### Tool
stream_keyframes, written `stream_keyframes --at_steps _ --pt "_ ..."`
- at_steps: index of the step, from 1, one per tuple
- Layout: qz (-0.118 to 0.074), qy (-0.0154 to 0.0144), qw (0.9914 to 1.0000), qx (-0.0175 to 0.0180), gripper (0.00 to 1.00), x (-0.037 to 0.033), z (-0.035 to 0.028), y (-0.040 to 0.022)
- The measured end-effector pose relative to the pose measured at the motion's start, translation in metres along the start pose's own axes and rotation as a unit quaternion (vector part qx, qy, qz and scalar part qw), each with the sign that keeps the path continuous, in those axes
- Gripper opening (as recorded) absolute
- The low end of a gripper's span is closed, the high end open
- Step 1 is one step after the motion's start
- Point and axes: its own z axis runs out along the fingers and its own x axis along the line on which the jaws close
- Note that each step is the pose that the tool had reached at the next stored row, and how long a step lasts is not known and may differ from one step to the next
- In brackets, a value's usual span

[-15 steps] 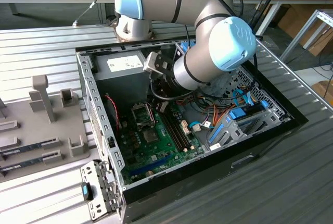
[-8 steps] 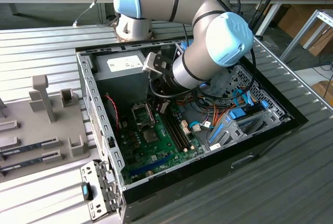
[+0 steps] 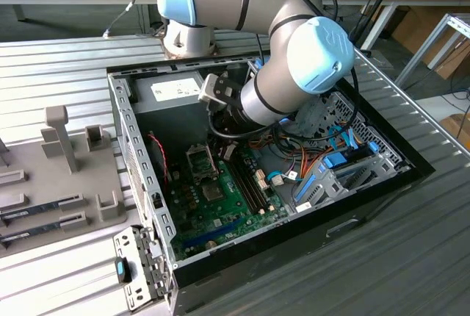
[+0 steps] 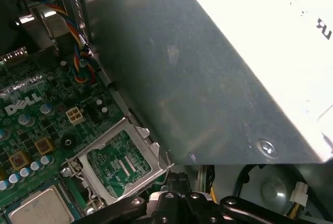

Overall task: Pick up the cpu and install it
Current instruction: 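Close the cpu cover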

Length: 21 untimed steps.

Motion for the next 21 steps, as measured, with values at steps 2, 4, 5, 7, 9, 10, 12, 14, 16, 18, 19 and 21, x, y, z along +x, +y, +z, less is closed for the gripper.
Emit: stream_keyframes --at_steps 2,4,5,7,9,10,12,14,16,18,19,21 --pt "0.000 -0.0003 1.00000 0.0005 0.11 -0.0004 -0.0018 0.0006" --pt "0.000 -0.0005 1.00000 0.0009 0.11 -0.0008 -0.0038 0.0014" --pt "0.000 -0.0007 1.00000 0.0011 0.11 -0.0012 -0.0054 0.0019" --pt "-0.001 -0.0011 1.00000 0.0016 0.11 -0.0018 -0.0084 0.0030" --pt "-0.001 -0.0014 1.00000 0.0021 0.11 -0.0020 -0.0098 0.0037" --pt "-0.001 -0.0014 1.00000 0.0024 0.11 -0.0020 -0.0105 0.0040" --pt "-0.001 -0.0018 0.99999 0.0028 0.11 -0.0020 -0.0113 0.0046" --pt "-0.001 -0.0021 0.99999 0.0034 0.11 -0.0017 -0.0119 0.0054" --pt "-0.002 -0.0024 0.99999 0.0039 0.11 -0.0014 -0.0125 0.0062" --pt "-0.002 -0.0028 0.99998 0.0046 0.11 -0.0013 -0.0138 0.0073" --pt "-0.002 -0.0030 0.99998 0.0049 0.11 -0.0013 -0.0147 0.0078" --pt "-0.002 -0.0033 0.99998 0.0054 0.11 -0.0013 -0.0161 0.0086"
